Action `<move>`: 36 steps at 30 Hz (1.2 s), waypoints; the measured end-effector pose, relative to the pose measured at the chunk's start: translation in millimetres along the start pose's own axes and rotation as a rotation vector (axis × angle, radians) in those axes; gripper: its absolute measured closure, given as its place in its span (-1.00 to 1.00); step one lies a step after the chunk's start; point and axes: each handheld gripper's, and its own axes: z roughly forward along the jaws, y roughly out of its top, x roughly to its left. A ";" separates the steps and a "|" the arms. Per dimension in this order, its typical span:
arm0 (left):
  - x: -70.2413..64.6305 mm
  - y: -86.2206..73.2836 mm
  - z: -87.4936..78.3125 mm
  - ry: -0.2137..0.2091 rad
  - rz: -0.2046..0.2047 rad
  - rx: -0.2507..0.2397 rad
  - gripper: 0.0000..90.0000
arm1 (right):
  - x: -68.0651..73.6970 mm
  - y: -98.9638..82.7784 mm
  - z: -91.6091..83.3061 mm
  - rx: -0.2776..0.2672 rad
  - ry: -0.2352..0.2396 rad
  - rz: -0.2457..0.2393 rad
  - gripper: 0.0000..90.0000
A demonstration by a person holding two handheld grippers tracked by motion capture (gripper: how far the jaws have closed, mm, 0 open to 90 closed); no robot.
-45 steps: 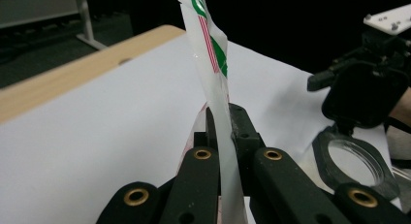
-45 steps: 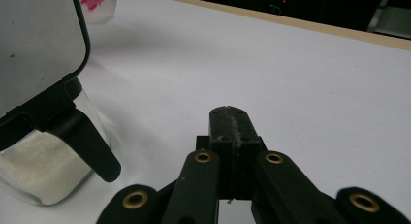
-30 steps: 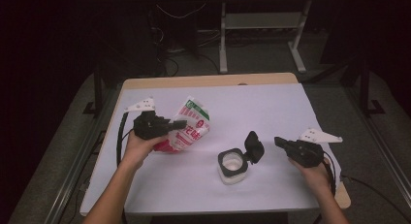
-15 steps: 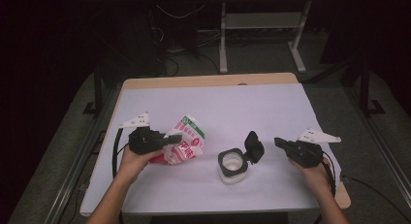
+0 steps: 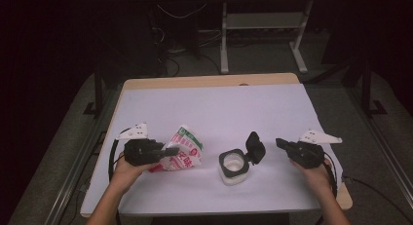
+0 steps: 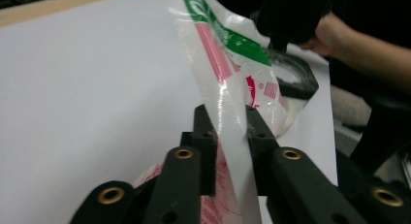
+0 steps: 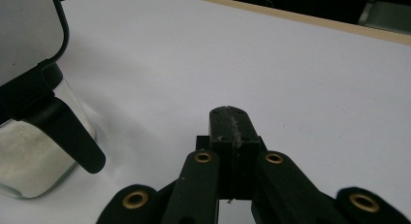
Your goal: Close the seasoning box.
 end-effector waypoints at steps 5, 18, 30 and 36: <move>-4.5 4.5 0.2 0.004 0.012 0.038 0.51 | 0.1 -0.1 0.2 0.001 0.000 -0.002 1.00; -6.2 12.6 -2.6 0.009 0.002 0.056 0.03 | -0.2 -0.1 -0.2 0.004 -0.005 -0.002 1.00; -5.0 25.1 -10.8 0.038 -0.023 0.056 -0.47 | -0.6 -0.4 0.1 0.002 -0.010 -0.002 1.00; -1.0 31.3 -15.3 0.077 -0.030 0.064 -0.60 | -0.1 -0.3 0.7 0.006 -0.009 -0.008 1.00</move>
